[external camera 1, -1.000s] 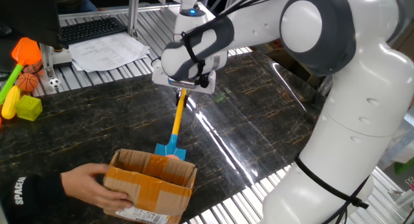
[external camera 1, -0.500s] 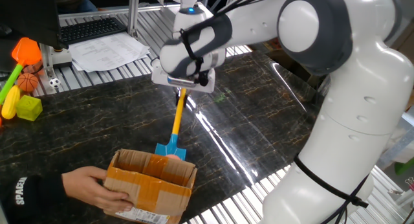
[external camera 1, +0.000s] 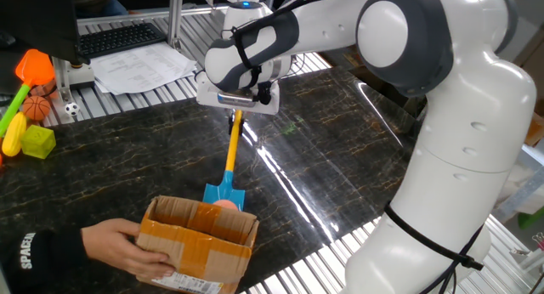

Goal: Use a shovel to scoop up an object

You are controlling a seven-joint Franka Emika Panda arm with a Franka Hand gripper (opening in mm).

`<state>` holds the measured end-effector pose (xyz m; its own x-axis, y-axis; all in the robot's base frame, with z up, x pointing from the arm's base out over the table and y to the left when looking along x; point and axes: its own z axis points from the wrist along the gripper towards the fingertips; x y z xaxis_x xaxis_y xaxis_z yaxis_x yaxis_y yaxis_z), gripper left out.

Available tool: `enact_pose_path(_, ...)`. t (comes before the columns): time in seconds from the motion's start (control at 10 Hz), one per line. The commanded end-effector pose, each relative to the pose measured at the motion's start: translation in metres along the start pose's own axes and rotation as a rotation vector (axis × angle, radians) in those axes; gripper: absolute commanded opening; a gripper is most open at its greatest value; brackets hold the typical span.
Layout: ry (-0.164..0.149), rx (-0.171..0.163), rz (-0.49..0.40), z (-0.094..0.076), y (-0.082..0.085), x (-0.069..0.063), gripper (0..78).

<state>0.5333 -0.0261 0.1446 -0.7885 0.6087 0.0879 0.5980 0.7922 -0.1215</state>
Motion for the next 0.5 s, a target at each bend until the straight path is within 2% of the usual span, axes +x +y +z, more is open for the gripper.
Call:
enact_pose_path(0.1,0.031,-0.009,-0.017,-0.0042,0.0036,-0.0066,1.3)
enact_pose_path(0.3,0.045,-0.005,-0.036,-0.0028,0.0028,-0.0074,1.3)
enact_pose_path(0.5,0.042,-0.007,-0.041,0.0042,-0.0005,-0.0016,1.3)
